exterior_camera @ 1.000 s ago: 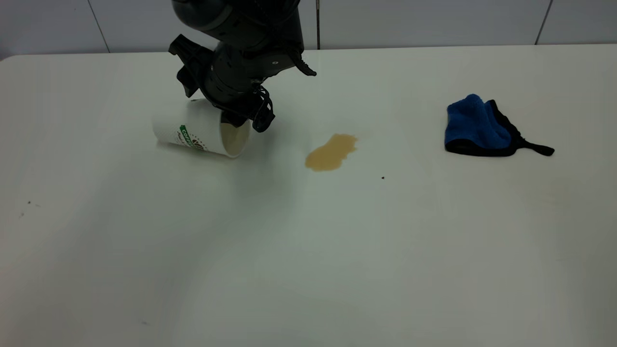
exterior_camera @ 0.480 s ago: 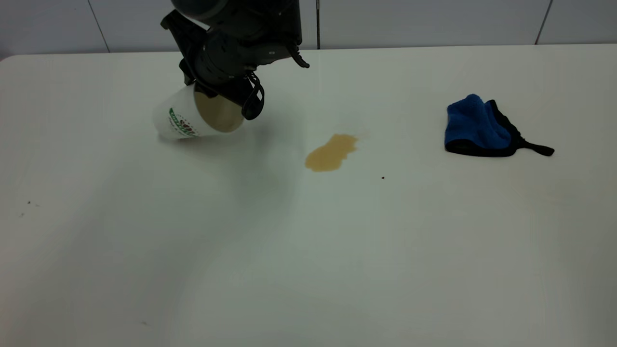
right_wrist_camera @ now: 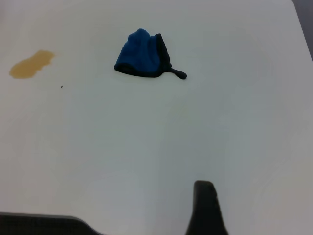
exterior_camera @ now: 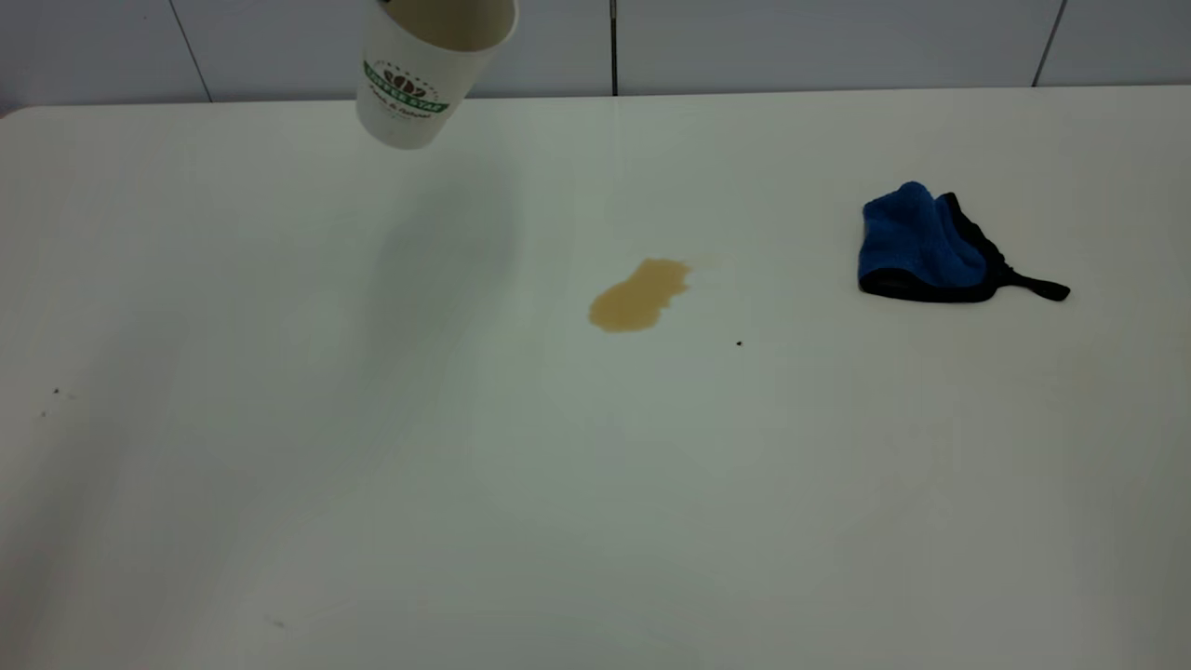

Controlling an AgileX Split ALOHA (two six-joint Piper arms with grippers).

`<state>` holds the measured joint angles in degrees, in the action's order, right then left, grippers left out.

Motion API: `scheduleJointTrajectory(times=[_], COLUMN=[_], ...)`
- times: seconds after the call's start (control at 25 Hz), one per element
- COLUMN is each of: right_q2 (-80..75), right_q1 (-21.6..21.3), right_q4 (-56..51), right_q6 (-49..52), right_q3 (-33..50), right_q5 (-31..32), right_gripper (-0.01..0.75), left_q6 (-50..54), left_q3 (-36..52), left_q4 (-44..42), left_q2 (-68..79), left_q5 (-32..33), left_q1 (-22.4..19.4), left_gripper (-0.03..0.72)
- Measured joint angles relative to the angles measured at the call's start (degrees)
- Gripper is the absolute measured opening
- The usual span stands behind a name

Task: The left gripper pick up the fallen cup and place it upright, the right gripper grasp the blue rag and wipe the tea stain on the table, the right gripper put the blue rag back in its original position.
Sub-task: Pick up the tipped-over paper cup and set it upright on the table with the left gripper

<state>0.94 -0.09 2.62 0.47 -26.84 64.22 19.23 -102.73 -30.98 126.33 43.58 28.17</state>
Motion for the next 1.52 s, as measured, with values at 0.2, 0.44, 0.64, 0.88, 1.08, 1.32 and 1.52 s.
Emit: scheduleJointTrajectory(times=[0.2,0.44,0.64,0.88,1.08,1.32,1.52], right_q2=[0.0,0.0,0.0,0.0,0.0,0.0,0.0], right_q1=[0.0,0.0,0.0,0.0,0.0,0.0,0.0], right_q4=[0.0,0.0,0.0,0.0,0.0,0.0,0.0], right_q6=[0.0,0.0,0.0,0.0,0.0,0.0,0.0], right_q3=[0.0,0.0,0.0,0.0,0.0,0.0,0.0], right_q5=[0.0,0.0,0.0,0.0,0.0,0.0,0.0], right_gripper=[0.58,0.58,0.58,0.58,0.58,0.58,0.58], left_q6=[-17.3,-35.5,-47.6,-56.2,-57.8,-59.0,-59.1], left_q3=[0.0,0.0,1.2,1.2,1.2,1.2,1.2], left_q4=[20.5,38.4,49.7,56.7,57.3,58.6,58.8], left_q2=[0.0,0.9,4.4,8.1,10.8,11.5,12.8], left_q5=[0.2,-1.4,-2.9,-5.3,-7.1,-8.9,-9.7], left_q1=[-7.3,-14.8,-19.5,-21.6,-21.8,-21.8,-21.8], left_gripper=[0.01,0.01,0.01,0.01,0.011,0.02,0.078])
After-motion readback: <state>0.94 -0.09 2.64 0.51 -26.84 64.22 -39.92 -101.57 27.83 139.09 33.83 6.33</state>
